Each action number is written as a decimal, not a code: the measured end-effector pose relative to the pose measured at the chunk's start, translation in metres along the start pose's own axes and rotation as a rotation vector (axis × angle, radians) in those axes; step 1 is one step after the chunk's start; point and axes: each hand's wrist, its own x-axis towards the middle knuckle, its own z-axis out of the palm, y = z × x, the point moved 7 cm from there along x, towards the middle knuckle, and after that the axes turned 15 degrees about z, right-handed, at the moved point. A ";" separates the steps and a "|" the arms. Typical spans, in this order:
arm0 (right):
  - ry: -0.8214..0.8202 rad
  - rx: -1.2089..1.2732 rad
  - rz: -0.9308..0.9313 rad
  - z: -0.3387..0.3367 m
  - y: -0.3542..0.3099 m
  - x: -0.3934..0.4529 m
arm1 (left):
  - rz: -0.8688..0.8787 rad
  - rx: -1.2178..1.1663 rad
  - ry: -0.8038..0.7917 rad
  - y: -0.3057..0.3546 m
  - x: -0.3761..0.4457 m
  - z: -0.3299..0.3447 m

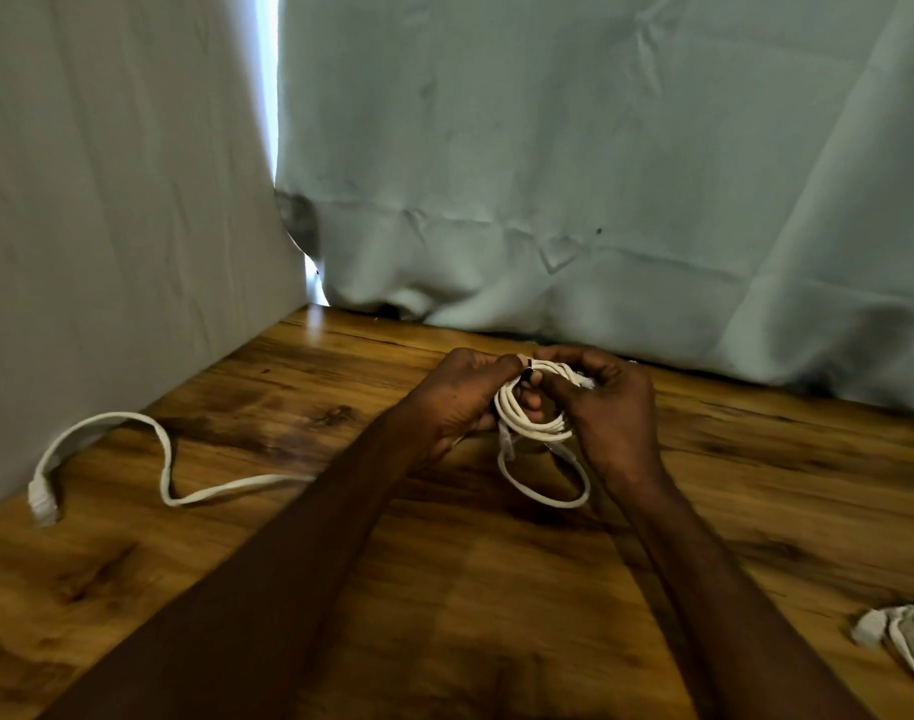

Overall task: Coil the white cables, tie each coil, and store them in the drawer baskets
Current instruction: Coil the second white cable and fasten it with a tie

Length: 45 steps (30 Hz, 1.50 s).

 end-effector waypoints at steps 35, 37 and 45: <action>0.165 -0.482 -0.292 0.011 -0.012 -0.011 | -0.015 -0.153 0.111 -0.006 0.004 -0.005; 0.230 -0.418 -0.283 0.005 -0.015 -0.012 | 0.021 -0.138 0.115 -0.003 0.008 -0.009; 0.189 -0.423 -0.263 -0.001 -0.021 -0.015 | 0.201 -0.109 0.138 0.013 0.009 -0.009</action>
